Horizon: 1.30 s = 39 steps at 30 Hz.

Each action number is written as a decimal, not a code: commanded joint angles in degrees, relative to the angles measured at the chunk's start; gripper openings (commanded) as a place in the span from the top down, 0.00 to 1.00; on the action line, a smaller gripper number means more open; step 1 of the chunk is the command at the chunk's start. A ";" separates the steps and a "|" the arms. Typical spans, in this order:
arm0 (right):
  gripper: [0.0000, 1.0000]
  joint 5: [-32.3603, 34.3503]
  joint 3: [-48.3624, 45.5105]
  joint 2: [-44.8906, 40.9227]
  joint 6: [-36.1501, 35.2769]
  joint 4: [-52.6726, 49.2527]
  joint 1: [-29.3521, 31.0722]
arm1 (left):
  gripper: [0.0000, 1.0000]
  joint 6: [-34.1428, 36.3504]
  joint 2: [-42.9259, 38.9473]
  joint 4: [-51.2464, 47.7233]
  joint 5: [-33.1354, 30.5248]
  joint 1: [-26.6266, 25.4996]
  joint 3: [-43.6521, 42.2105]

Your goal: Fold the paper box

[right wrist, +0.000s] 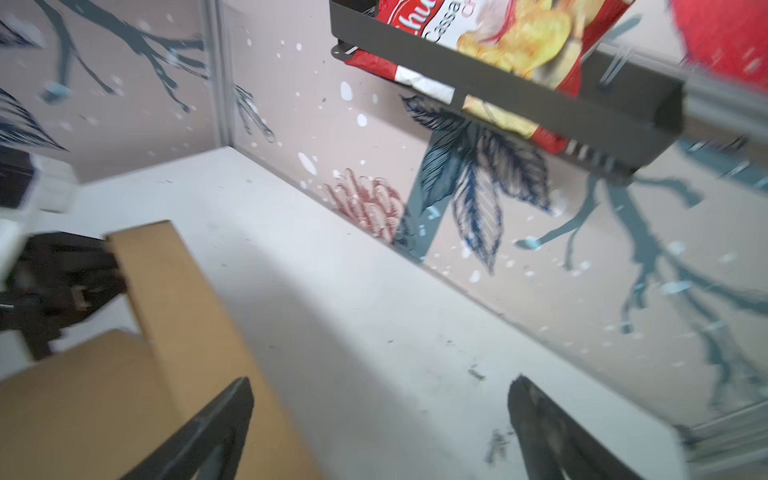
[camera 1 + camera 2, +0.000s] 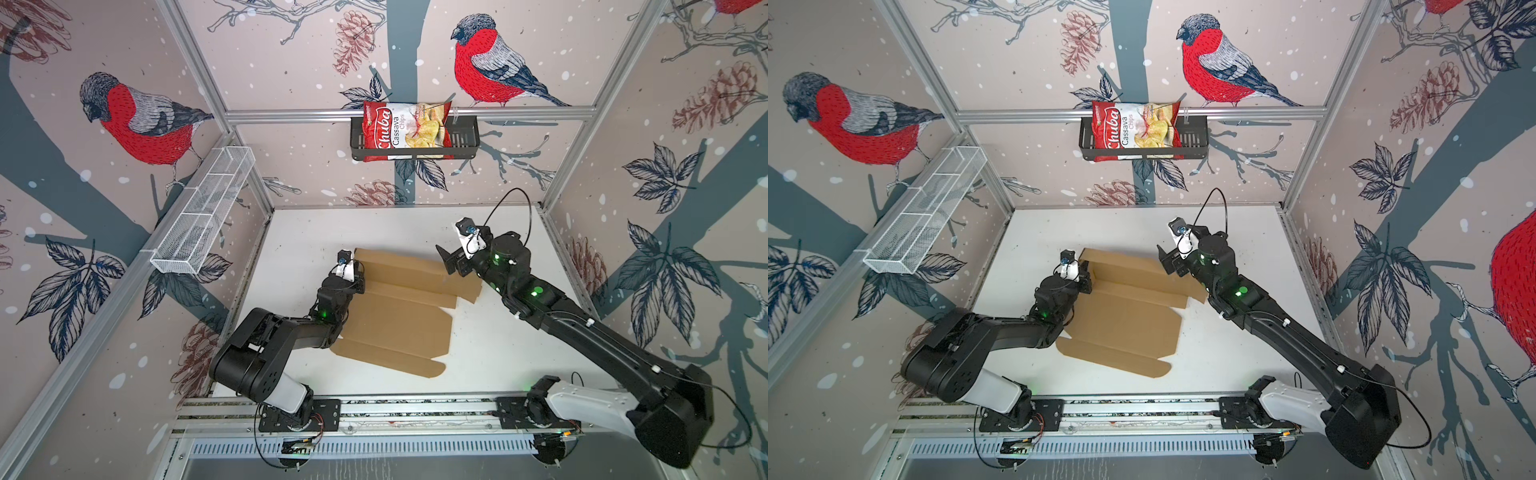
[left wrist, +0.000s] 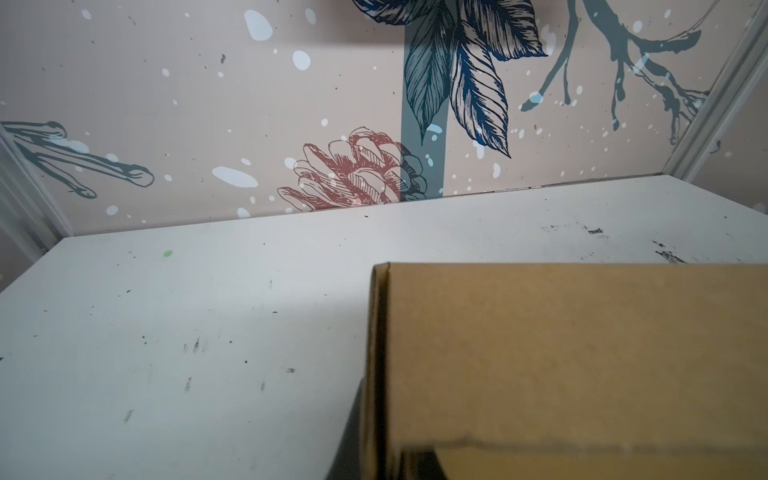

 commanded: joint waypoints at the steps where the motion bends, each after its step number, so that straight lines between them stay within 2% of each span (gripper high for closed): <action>1: 0.04 -5.24 1.15 -0.97 15.95 -2.71 -2.51 | 0.97 -0.89 -0.96 0.79 -6.23 -0.20 0.97; 3: 0.06 -6.12 3.30 -0.28 21.05 -6.59 -4.10 | 0.97 -1.63 -1.68 -0.22 -8.62 -0.49 0.92; 5: 0.06 -3.58 5.59 -0.05 25.86 -10.62 -4.74 | 0.97 -2.47 -2.29 0.10 -11.28 -0.85 0.12; 6: 0.00 -1.36 5.77 -0.56 31.90 -11.05 -5.52 | 0.97 -3.21 -2.74 0.01 -12.56 -0.88 -0.40; 7: 0.00 1.27 5.52 -1.49 38.77 -11.31 -6.53 | 0.97 -3.73 -3.08 0.01 -13.40 -0.90 -0.80; 8: 0.00 -1.60 4.84 -2.44 41.52 -11.07 -8.43 | 0.97 -3.99 -3.36 -0.16 -13.99 -0.86 -0.97; 10: 0.01 -19.30 -0.83 -5.39 43.96 -1.83 -14.45 | 0.97 -4.96 -4.26 -0.93 -15.15 -1.03 -1.36; 11: 0.01 -23.31 -2.95 -5.89 47.46 1.32 -16.81 | 0.97 -4.99 -4.60 -0.93 -15.26 -1.11 -1.52; 12: 0.13 -25.15 -2.87 -4.95 50.26 1.08 -18.18 | 0.97 -4.99 -4.77 -1.20 -15.77 -1.29 -1.56; 13: 0.22 -24.75 -0.52 -2.76 50.23 -2.88 -18.05 | 0.97 -4.91 -4.89 -1.52 -16.16 -1.45 -1.56; 16: 0.29 -22.84 8.12 4.69 49.75 -15.63 -15.03 | 0.97 -4.43 -5.13 -1.08 -16.54 -2.20 -2.33; 20: 0.30 -19.15 15.85 13.06 47.37 -22.99 -10.56 | 0.97 -3.34 -4.65 0.56 -17.67 -3.70 -3.70; 25: 0.32 -18.90 23.37 21.25 45.59 -29.36 -7.32 | 0.97 -3.04 -4.47 2.05 -20.27 -5.01 -4.98; 31: 0.39 -20.01 26.65 26.09 46.59 -32.99 -5.54 | 0.97 -0.61 -2.79 6.27 -22.21 -6.69 -5.95; 37: 0.40 -10.88 29.30 25.55 45.29 -40.53 -3.72 | 0.98 0.00 -2.71 10.13 -23.09 -7.29 -7.86; 39: 0.40 -9.85 29.67 24.52 45.35 -42.04 -3.68 | 0.97 0.28 -2.27 10.73 -23.22 -7.51 -7.98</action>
